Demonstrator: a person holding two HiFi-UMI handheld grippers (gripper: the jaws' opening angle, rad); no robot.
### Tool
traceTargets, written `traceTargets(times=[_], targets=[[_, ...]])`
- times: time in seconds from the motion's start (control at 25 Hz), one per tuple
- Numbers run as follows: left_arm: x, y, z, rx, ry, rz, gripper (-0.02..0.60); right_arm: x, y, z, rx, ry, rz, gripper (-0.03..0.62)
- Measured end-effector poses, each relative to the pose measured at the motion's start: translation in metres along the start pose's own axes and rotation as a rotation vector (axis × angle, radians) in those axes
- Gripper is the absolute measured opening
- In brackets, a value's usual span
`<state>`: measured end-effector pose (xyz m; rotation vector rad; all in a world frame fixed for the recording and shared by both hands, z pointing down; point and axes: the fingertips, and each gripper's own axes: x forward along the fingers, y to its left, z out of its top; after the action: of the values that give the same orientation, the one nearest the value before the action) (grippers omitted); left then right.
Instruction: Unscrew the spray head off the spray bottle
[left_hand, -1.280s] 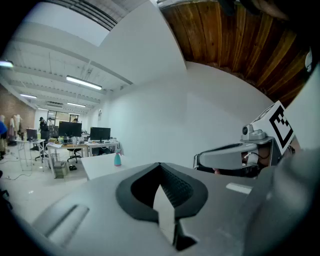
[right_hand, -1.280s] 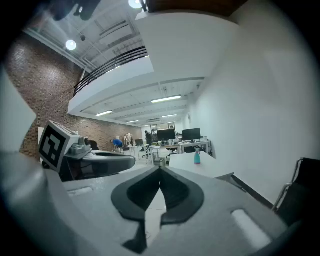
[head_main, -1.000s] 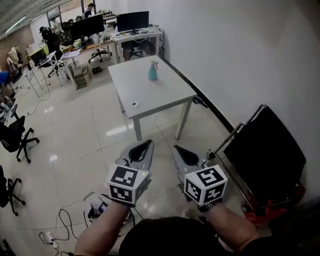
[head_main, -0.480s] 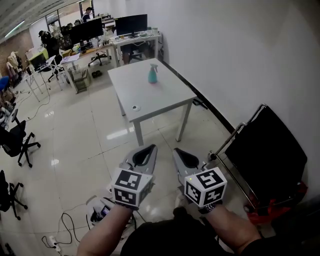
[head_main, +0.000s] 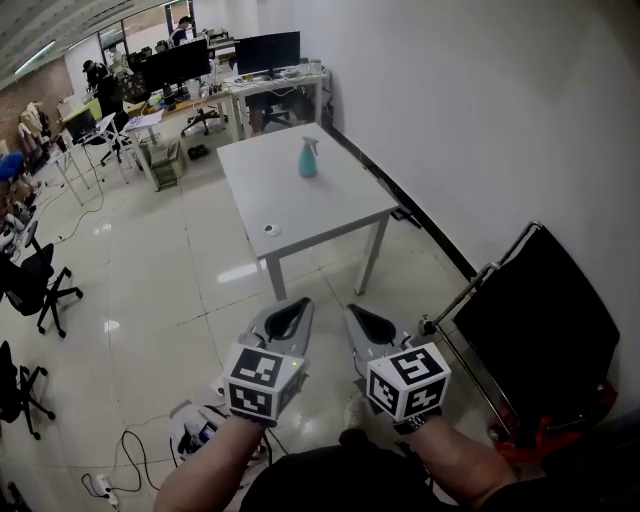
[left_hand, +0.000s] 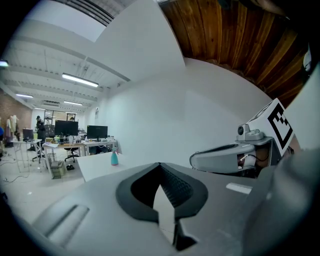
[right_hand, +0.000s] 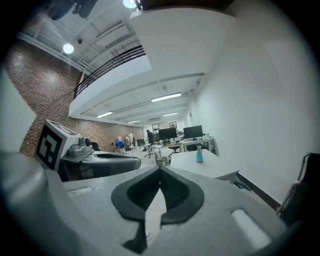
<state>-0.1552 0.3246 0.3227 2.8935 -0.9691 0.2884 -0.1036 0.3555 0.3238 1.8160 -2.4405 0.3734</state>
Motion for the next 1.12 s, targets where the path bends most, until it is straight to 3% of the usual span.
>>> traceTargets(times=[0.48, 1.12], targets=[[0.075, 0.029, 0.012, -0.013, 0.022, 0.069, 0.014, 0.055, -0.062, 0.016, 0.009, 0.021, 0.070, -0.008], [0.161, 0.029, 0.020, -0.015, 0.054, 0.134, 0.014, 0.085, -0.145, 0.028, 0.020, 0.026, 0.135, -0.009]])
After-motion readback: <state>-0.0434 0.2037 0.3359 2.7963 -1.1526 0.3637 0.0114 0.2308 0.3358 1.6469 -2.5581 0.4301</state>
